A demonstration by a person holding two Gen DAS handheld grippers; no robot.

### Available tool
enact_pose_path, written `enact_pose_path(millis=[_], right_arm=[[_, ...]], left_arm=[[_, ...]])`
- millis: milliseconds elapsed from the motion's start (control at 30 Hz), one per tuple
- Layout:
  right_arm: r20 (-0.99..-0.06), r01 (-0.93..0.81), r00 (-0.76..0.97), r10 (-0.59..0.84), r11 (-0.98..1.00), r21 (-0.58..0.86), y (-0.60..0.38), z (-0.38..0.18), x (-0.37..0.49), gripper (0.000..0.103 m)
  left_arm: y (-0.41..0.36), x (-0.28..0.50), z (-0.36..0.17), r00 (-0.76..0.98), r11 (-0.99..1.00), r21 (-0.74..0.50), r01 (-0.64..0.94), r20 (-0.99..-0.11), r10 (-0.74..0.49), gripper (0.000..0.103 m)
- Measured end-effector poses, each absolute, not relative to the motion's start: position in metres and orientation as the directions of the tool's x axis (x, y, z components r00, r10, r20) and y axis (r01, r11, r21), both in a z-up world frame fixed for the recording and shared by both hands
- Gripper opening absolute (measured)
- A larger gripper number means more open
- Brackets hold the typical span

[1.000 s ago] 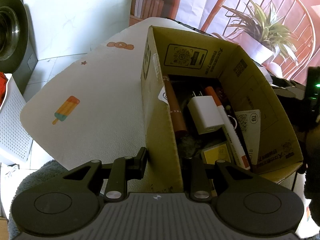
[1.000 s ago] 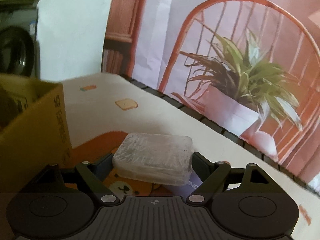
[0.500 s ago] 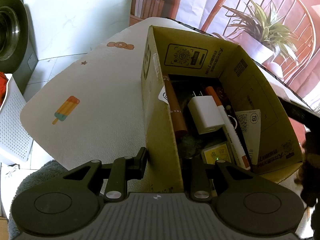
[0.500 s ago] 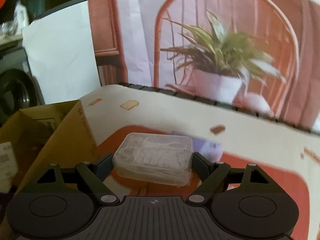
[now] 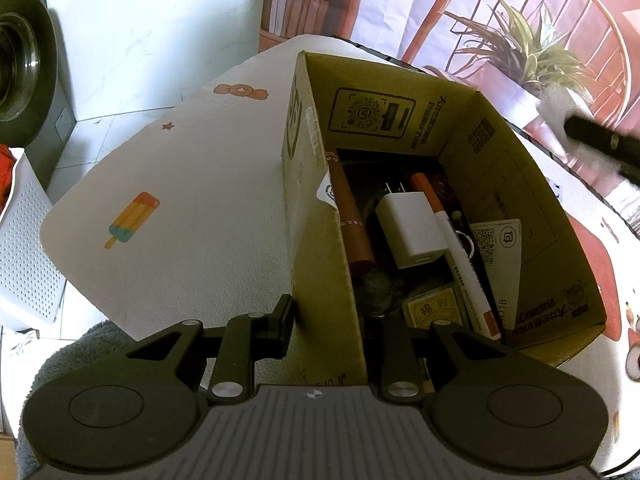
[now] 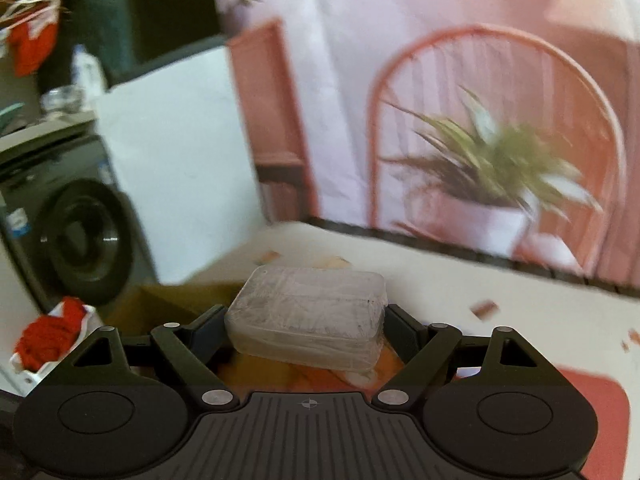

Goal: Organize rigid objects
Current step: 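Lift the clear plastic box, carry it over the cardboard box and release it inside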

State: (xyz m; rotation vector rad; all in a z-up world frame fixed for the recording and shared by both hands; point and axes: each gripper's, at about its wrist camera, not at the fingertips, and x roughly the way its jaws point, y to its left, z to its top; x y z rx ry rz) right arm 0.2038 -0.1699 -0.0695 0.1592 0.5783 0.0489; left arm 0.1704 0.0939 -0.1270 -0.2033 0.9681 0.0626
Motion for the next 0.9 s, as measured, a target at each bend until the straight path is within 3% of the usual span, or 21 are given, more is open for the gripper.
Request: enact_pose_path(millis=[400,900], right_arm=[[-0.629,-0.277,0.725,0.281,0.955,0.108,-0.084,-0.068,0.253,0.081],[-0.77,-0.195,0.583,0.259,0.965,0.177,-0.074,-0.092,0.293,0.081]], left_arm=[[0.094,0.17,-0.127,0.567,0.979,-0.145,-0.144,-0.823,-0.038,0.026],[0.089,0.171,-0.126,0.568,0.979,-0.144,-0.141,-0.822,-0.039,0.026]])
